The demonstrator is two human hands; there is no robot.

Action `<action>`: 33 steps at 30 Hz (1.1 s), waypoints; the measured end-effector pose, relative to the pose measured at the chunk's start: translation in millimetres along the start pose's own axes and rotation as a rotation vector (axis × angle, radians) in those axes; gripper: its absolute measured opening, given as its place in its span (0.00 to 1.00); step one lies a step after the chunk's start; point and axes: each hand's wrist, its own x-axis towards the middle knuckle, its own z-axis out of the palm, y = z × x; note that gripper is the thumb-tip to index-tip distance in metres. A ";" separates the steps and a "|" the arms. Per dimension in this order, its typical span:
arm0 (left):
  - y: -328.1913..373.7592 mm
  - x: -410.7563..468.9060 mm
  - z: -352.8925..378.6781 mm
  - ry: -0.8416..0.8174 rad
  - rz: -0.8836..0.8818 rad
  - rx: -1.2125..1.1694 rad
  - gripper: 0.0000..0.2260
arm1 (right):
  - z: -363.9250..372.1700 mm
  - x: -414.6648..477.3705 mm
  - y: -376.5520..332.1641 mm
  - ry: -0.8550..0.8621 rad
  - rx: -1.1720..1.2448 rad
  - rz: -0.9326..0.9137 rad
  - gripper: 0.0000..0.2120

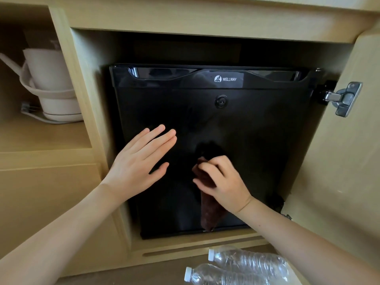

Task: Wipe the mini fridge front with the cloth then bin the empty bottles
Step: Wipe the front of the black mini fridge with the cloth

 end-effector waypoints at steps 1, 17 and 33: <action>0.1 -0.2 -0.2 0.001 0.003 0.000 0.26 | -6.8 1.8 5.9 0.042 0.013 0.049 0.15; -9.4 -10.6 32.6 0.150 -0.003 0.000 0.27 | -64.4 20.2 50.2 0.792 -0.066 0.770 0.15; -0.9 -3.6 28.6 0.204 0.004 0.039 0.25 | -30.8 -16.0 26.8 0.474 -0.178 0.678 0.24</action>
